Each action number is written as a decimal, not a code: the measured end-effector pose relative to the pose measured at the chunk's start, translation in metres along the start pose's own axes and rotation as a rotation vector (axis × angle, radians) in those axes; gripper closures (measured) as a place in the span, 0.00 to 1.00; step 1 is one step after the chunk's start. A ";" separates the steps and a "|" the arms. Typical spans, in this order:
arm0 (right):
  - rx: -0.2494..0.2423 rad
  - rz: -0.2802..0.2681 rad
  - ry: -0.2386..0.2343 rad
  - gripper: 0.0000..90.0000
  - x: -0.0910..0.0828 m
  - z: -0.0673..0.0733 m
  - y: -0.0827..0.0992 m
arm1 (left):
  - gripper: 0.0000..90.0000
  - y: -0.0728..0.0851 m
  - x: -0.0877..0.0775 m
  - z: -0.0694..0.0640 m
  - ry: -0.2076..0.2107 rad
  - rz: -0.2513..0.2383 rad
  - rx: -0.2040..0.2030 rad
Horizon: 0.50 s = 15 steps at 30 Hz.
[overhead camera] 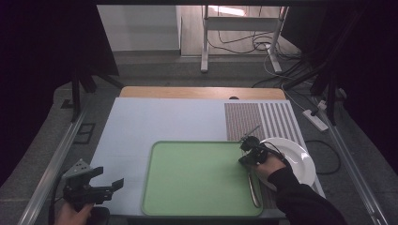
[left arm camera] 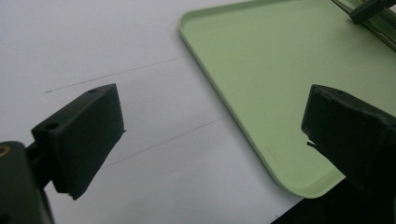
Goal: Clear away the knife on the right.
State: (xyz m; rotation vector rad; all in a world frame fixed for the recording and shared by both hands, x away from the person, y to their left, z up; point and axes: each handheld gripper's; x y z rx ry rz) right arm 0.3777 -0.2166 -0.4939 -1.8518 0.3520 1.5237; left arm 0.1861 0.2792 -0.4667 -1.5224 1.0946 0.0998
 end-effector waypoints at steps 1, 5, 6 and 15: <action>0.005 -0.002 -0.002 1.00 0.000 -0.001 0.001 | 0.06 0.000 0.000 0.000 0.000 0.000 0.000; 0.022 -0.003 -0.009 1.00 -0.001 -0.004 0.002 | 0.06 0.000 0.000 -0.001 -0.001 0.000 0.001; 0.026 -0.004 -0.010 1.00 -0.001 -0.004 0.002 | 0.06 0.000 0.000 -0.001 -0.001 0.000 0.003; 0.078 -0.072 -0.045 0.94 -0.008 -0.010 0.001 | 0.06 0.000 0.000 -0.001 -0.001 0.002 0.006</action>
Point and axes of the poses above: each handheld gripper's, and its own axes: x roughly forward along the jaws, y roughly out of its underside, z roughly to its left, and after that the axes turned 7 degrees about y, right-handed
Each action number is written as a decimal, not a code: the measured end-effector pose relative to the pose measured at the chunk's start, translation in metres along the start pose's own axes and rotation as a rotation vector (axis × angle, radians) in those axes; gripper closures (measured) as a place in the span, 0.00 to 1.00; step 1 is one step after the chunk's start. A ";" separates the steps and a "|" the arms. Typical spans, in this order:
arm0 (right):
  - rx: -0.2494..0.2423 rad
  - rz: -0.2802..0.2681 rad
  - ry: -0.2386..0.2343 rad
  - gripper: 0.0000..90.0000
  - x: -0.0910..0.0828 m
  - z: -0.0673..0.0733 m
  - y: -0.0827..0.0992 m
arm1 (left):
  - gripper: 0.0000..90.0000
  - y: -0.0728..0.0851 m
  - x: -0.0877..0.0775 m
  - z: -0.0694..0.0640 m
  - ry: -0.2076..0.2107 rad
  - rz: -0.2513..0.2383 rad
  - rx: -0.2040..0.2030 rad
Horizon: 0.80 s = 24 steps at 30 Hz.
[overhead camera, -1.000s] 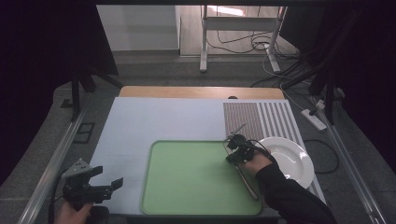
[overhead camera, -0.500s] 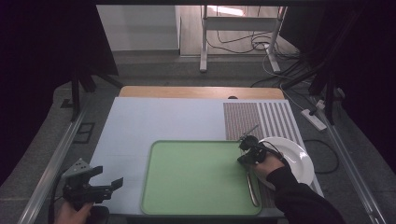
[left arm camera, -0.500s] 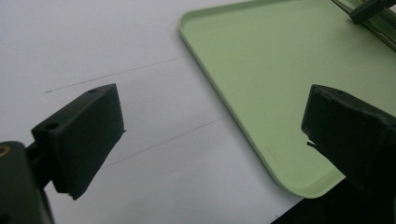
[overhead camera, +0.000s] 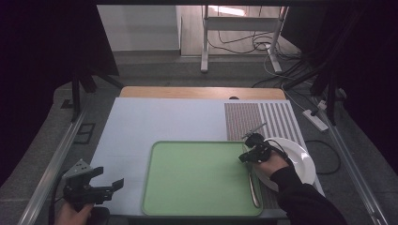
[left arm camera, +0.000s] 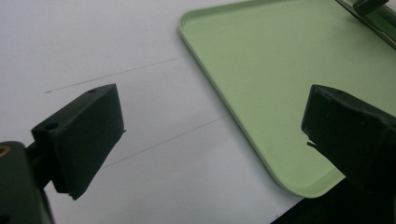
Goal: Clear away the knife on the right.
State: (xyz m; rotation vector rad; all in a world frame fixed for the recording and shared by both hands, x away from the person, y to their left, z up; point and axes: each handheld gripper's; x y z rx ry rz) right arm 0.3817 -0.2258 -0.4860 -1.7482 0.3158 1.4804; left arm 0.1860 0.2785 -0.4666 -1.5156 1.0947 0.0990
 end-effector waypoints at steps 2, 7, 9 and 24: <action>0.009 -0.014 0.003 0.91 -0.001 0.001 -0.001 | 0.06 0.000 0.000 0.000 0.003 0.001 0.003; 0.021 -0.029 -0.001 0.85 -0.003 0.002 -0.003 | 0.06 0.000 0.000 -0.001 0.007 0.003 0.011; 0.022 -0.032 -0.003 0.82 -0.003 0.003 -0.004 | 0.06 0.000 0.000 -0.001 0.008 0.003 0.014; 0.064 -0.095 0.011 0.51 -0.014 0.007 -0.010 | 0.06 0.000 0.000 -0.001 0.008 0.007 0.020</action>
Point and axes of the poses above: each handheld gripper's, and its own axes: x roughly forward along the jaws, y roughly out of its underside, z roughly to its left, and after that the axes turned 7 degrees about y, right-handed
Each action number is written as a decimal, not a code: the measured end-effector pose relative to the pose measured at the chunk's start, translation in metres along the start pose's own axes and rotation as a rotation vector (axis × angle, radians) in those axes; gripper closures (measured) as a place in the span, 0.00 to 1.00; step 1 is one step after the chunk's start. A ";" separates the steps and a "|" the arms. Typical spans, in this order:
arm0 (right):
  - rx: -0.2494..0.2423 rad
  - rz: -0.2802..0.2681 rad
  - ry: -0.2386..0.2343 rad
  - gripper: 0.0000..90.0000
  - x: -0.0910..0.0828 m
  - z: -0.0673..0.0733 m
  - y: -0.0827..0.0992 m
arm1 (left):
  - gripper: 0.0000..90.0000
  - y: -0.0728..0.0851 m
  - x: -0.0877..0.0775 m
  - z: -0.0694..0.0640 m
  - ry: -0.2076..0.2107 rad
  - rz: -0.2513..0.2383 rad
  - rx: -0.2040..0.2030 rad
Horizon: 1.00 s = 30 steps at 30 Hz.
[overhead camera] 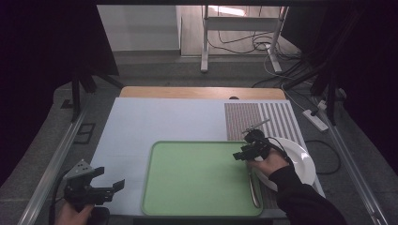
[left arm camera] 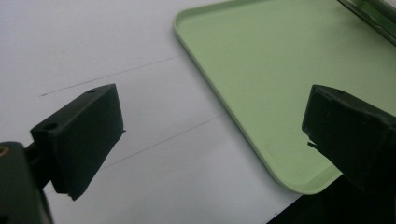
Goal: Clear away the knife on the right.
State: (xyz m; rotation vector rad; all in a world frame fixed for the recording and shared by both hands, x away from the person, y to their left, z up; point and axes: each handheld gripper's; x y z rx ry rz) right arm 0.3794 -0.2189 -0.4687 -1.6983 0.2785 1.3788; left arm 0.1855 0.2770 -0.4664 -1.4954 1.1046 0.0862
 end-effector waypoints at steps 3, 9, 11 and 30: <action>0.005 -0.015 0.009 0.43 -0.005 0.001 -0.001 | 0.06 0.000 0.000 0.000 0.001 -0.004 -0.002; 0.006 -0.026 0.043 0.30 -0.012 -0.002 0.001 | 0.06 0.001 -0.001 0.000 0.002 -0.007 -0.001; 0.003 -0.037 0.044 0.24 -0.015 -0.003 0.002 | 0.06 0.001 -0.001 0.000 0.002 -0.006 0.000; -0.078 -0.144 0.077 0.00 -0.035 0.004 0.022 | 0.06 0.001 0.000 0.000 0.005 0.002 0.001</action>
Point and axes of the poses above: each handheld gripper's, and its own axes: x roughly forward along the jaws, y roughly out of its underside, z roughly to its left, and after that the axes turned 7 degrees about y, right-handed
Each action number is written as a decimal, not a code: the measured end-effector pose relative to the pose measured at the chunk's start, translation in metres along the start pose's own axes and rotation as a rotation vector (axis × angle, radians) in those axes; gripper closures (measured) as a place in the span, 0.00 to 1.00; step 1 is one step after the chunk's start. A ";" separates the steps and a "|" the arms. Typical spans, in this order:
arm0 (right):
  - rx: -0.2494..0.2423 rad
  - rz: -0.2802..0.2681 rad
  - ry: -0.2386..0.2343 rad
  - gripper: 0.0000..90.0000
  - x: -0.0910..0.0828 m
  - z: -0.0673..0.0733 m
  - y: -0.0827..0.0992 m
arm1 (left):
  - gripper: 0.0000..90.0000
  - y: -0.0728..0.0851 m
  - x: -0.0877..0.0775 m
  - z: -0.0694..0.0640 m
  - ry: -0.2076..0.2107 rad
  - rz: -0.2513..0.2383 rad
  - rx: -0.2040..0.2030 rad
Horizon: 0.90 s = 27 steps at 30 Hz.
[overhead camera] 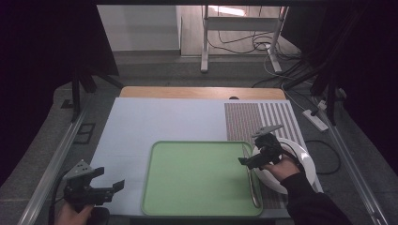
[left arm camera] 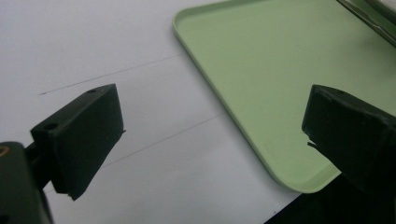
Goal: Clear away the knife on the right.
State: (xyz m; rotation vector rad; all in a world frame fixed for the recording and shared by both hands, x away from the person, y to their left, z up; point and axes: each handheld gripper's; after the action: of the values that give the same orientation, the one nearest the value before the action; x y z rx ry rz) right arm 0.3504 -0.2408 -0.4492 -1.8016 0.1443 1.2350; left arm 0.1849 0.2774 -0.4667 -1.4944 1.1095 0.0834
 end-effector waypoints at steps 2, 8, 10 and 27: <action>0.006 -0.002 0.006 0.00 -0.001 0.000 0.003 | 0.06 0.000 0.000 0.000 0.000 0.001 0.001; 0.023 -0.004 -0.006 0.00 -0.003 0.000 0.009 | 0.06 0.000 0.000 0.000 0.002 0.001 0.001; 0.026 -0.004 -0.005 0.00 -0.003 0.000 0.010 | 0.06 0.000 0.000 0.000 0.002 0.001 0.000; 0.098 -0.056 0.000 0.00 -0.025 -0.003 0.034 | 0.06 0.000 0.000 0.000 0.002 -0.002 -0.005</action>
State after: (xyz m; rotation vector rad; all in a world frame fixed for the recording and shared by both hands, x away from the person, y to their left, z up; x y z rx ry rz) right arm 0.3221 -0.2719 -0.4503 -1.7098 0.1511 1.1690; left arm 0.1849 0.2780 -0.4668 -1.5006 1.1107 0.0835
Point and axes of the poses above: each handheld gripper's, and its own axes: x roughly forward along the jaws, y roughly out of its underside, z roughly to its left, and after that the axes turned 7 degrees about y, right-handed
